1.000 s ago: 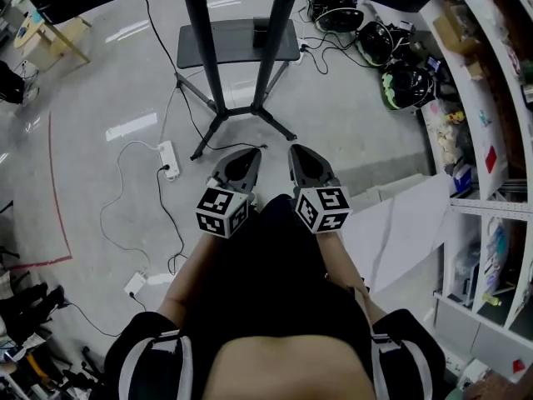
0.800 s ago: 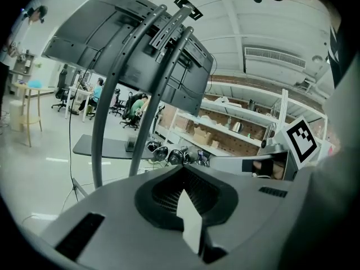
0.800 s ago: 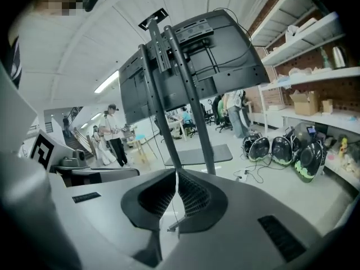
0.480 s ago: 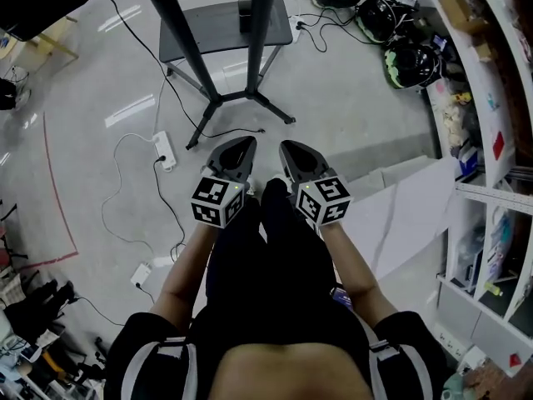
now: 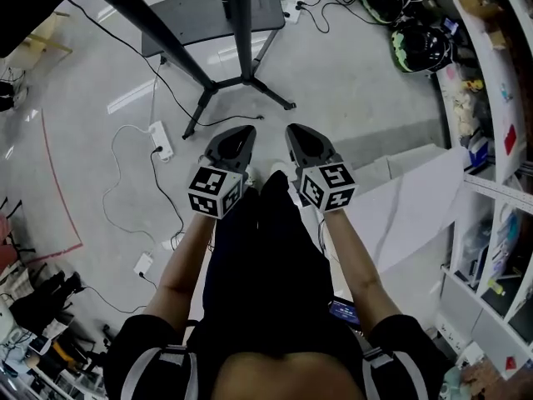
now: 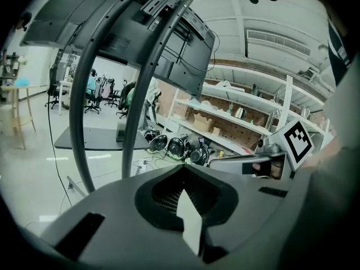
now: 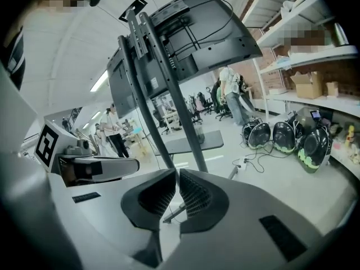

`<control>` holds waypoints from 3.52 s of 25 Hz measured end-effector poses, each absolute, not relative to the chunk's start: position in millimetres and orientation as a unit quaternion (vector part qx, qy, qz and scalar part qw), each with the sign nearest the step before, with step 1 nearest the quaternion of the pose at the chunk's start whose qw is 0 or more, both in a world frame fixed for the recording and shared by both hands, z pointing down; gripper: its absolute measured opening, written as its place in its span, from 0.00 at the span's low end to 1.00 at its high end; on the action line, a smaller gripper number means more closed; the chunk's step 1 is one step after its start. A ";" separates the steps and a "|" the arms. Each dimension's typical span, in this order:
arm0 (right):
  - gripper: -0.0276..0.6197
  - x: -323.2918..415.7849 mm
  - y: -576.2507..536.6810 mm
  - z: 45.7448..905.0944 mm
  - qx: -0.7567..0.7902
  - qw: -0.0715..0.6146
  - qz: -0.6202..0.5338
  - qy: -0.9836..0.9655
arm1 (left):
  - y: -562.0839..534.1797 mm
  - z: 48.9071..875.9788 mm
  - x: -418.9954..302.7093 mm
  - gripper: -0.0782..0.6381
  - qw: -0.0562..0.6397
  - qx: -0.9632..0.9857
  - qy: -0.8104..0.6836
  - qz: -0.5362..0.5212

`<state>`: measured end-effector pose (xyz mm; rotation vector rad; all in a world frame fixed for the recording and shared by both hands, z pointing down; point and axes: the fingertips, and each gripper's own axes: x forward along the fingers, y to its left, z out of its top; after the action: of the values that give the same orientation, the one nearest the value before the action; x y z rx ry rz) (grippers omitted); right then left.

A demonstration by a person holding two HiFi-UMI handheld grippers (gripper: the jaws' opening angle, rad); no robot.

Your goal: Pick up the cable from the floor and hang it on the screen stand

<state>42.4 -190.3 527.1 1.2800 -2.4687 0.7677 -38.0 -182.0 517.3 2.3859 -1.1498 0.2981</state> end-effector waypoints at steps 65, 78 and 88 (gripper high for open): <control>0.08 97.7 -265.4 984.2 0.438 0.130 0.394 -0.798 | -240.2 1042.9 -1.0 0.12 0.348 0.851 -0.303 0.249; 0.08 95.3 -277.7 1081.4 0.420 0.140 0.397 -0.804 | -256.1 1141.3 5.9 0.12 0.337 0.850 -0.298 0.276; 0.08 86.3 -276.6 1139.9 0.415 0.132 0.406 -0.803 | -262.4 1224.8 1.0 0.12 0.321 0.839 -0.286 0.332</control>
<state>86.3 -276.6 1139.9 1.2057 -2.3322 1.1782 1.0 -262.4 1224.8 2.2047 -0.7524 0.8718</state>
